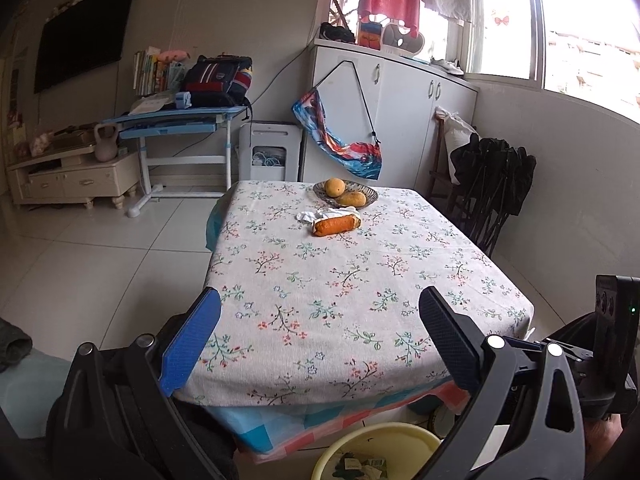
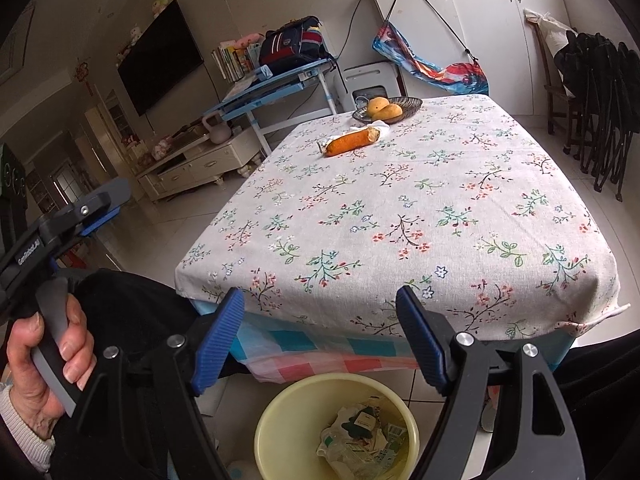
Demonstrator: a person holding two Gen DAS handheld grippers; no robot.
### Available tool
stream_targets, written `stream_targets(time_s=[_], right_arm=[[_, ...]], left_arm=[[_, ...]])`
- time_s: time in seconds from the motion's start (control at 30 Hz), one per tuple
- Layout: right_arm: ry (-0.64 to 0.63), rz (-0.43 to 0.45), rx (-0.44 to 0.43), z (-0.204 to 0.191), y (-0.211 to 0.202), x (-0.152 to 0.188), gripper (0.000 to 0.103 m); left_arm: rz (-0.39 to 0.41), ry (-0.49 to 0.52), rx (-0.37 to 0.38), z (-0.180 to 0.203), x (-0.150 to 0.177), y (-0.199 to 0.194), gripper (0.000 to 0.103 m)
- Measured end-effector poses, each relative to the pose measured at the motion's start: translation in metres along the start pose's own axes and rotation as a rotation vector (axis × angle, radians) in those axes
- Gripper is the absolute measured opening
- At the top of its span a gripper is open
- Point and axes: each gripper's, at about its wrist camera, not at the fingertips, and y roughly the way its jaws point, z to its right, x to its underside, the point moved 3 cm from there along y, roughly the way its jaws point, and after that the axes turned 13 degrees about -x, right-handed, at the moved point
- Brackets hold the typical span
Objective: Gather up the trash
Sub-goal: 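Move both tools back over the table toward the tissue and orange peel, then grasp the orange peel with the right tool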
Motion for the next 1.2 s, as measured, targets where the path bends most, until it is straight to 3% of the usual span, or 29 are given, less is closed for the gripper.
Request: stream_targets(time_s=[0.37,0.6,0.8,0.93,1.03,1.2], right_arm=[[0.113,-0.036,-0.071,0.019,0.029,-0.018,0.077],[0.185,-0.011,-0.071,0.042,0.092,-0.087,0.077],[0.255,-0.017,0.023,0.08,0.173,-0.148,0.076],[0.308,-0.042,0.094,0.106,0.216,-0.166,0.076],[0.237,-0.05,0.128,0.106,0.229,-0.177,0.075],[0.082,-0.171,0.086,0.098,0.226,-0.17,0.057]], left_arm=[[-0.009,-0.06,-0.031,-0.025,-0.047,0.057,0.096],[-0.006,-0.101,-0.059,-0.043,-0.083,0.112,0.096],[-0.038,-0.115,-0.067,-0.052,-0.101,0.158,0.096],[-0.077,-0.133,-0.054,-0.057,-0.109,0.186,0.096],[-0.102,-0.121,-0.053,-0.056,-0.114,0.203,0.096],[-0.144,-0.096,-0.033,-0.044,-0.12,0.233,0.096]])
